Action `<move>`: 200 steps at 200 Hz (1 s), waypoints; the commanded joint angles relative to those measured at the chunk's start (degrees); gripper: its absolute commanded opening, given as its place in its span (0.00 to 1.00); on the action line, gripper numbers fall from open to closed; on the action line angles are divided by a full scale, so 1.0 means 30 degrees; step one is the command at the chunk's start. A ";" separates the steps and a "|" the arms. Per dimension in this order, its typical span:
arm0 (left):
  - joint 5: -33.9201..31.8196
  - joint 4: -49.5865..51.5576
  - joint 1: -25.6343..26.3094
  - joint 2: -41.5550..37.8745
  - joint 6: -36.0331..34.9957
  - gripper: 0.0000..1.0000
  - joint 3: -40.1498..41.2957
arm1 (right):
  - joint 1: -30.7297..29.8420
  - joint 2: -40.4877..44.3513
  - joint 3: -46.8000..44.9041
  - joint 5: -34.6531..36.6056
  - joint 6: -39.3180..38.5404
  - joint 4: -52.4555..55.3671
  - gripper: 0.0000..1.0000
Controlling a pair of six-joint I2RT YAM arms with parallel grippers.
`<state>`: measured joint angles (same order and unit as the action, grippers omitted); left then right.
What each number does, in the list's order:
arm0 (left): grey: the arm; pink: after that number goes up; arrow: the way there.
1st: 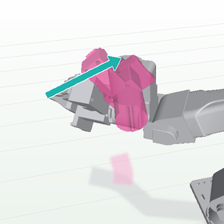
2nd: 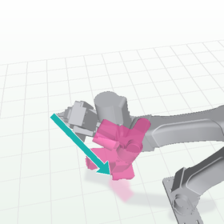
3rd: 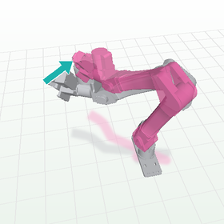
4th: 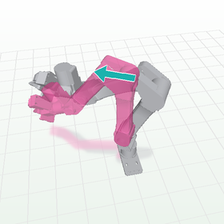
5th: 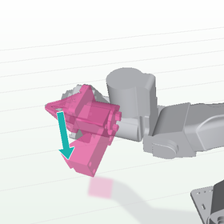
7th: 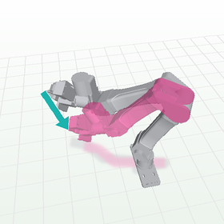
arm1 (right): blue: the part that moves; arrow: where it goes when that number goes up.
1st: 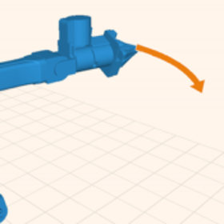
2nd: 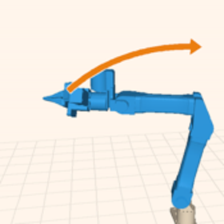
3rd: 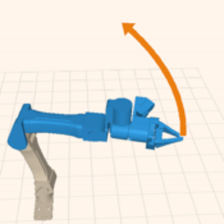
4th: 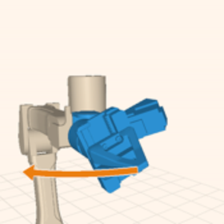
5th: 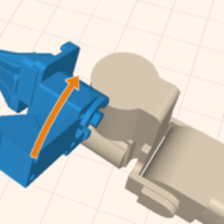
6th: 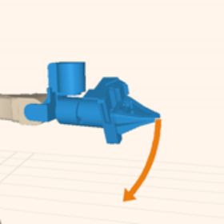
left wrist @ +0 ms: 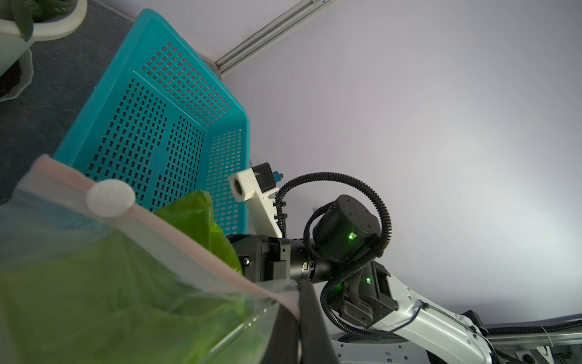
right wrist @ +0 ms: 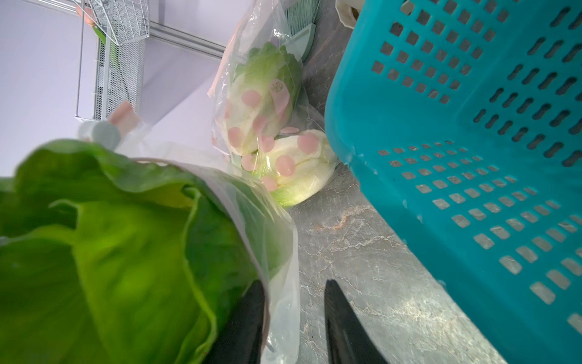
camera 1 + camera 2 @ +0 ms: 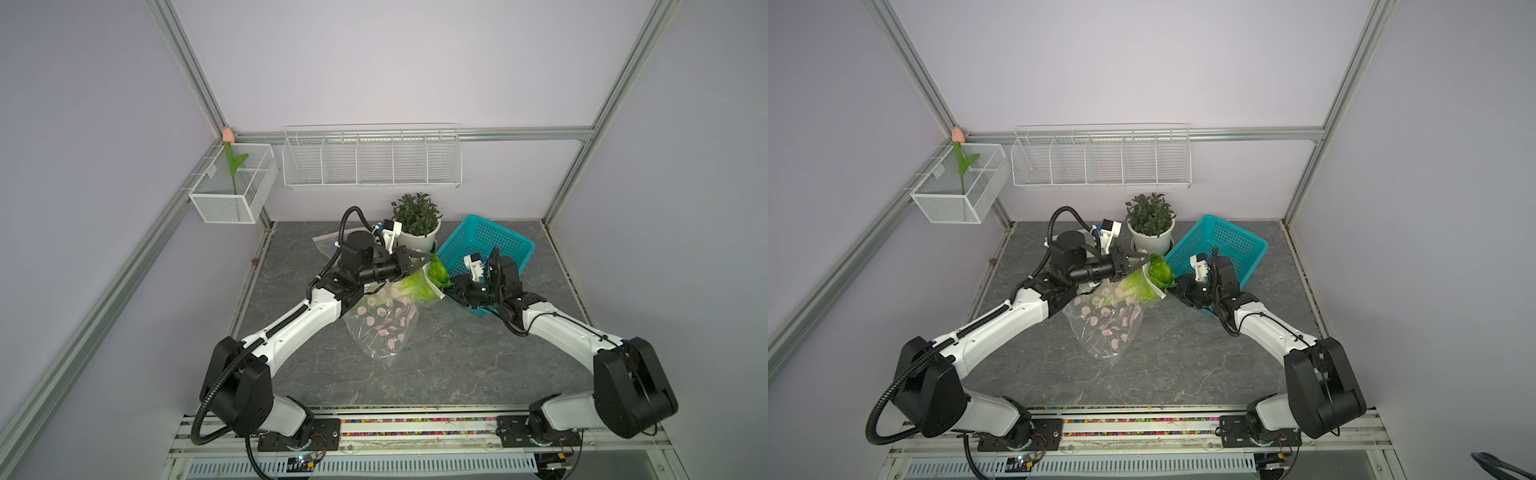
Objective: Put the chinese cabbages into a zipper bag and zip it
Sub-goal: Adjust the zipper food storage bag at the center of the board.
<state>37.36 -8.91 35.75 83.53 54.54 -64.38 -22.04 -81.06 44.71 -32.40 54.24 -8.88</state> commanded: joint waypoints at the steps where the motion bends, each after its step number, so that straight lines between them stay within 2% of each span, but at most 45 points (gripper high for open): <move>1: 0.0100 -0.0311 0.0067 -0.0129 -0.0379 0.00 -0.0966 | -0.0413 -0.0194 -0.0227 -0.0191 0.1383 -0.1902 0.36; 19: 0.0114 -0.0312 0.0069 -0.0047 -0.0392 0.00 -0.0952 | -0.0628 -0.0207 -0.0091 -0.0281 0.1240 -0.1635 0.36; 32: 0.0098 -0.0225 0.0087 -0.0065 -0.0401 0.00 -0.0971 | -0.0614 -0.0135 0.0338 -0.0107 0.0382 -0.0202 0.27; 53: -0.0168 0.0922 0.0038 -0.0449 -0.0987 0.00 -0.1261 | -0.0423 0.0775 0.2056 0.0973 -0.2648 0.4189 0.14; 65: -0.0805 0.2668 0.0025 -0.0944 -0.1606 0.00 -0.1585 | -0.0391 0.1558 0.3414 0.1428 -0.4264 0.6755 0.10; 87: -0.3392 0.7435 0.0039 -0.2044 -0.3384 0.00 -0.2340 | -0.0561 0.3094 0.5449 0.2486 -0.6734 1.0749 0.07; 103: -0.4564 0.8816 0.0079 -0.2626 -0.3410 0.00 -0.2201 | -0.0670 0.3481 0.7265 0.3095 -0.8443 1.3837 0.07; 132: -0.5248 0.8307 0.0908 -0.3005 -0.2545 0.00 -0.2014 | -0.1166 0.3454 0.9856 0.4907 -1.0449 1.7284 0.07; 172: -0.6035 0.7745 0.2654 -0.2534 -0.2148 0.00 -0.3054 | -0.2673 0.2733 1.1984 0.3520 -1.0253 1.6929 0.07; 200: -0.6666 0.4985 0.3439 -0.3000 -0.0469 0.00 -0.1796 | -0.2626 0.2303 1.3175 0.3528 -1.1435 1.7418 0.09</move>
<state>20.53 13.45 44.56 75.75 48.95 -71.35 -29.85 -72.88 80.60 -21.32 24.53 40.07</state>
